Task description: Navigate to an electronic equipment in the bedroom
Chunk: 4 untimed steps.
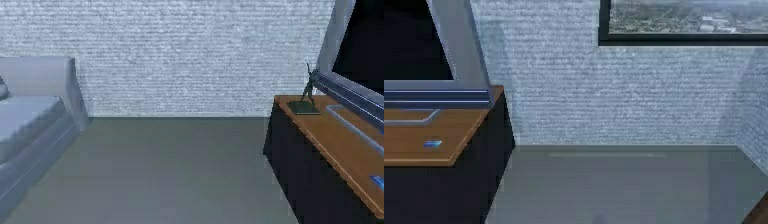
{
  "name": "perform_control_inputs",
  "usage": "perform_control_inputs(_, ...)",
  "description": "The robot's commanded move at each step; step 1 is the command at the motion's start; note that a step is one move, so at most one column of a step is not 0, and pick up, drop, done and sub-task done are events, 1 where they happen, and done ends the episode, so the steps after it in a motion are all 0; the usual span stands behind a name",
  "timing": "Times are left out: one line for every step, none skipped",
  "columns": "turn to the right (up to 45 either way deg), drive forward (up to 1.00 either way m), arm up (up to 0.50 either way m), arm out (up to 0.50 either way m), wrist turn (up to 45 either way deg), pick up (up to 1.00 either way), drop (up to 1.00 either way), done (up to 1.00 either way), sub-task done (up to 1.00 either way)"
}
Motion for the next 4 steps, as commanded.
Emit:
perform_control_inputs(-45.0, 0.0, 0.0, 0.0, 0.0, 0.0, 0.0, 0.0, 0.0)
perform_control_inputs(-45.0, 0.0, 0.0, 0.0, 0.0, 0.0, 0.0, 0.0, 0.0)
perform_control_inputs(-18.0, 0.0, 0.0, 0.0, 0.0, 0.0, 0.0, 0.0, 0.0)
perform_control_inputs(0.0, 1.0, 0.0, 0.0, 0.0, 0.0, 0.0, 0.0, 0.0)
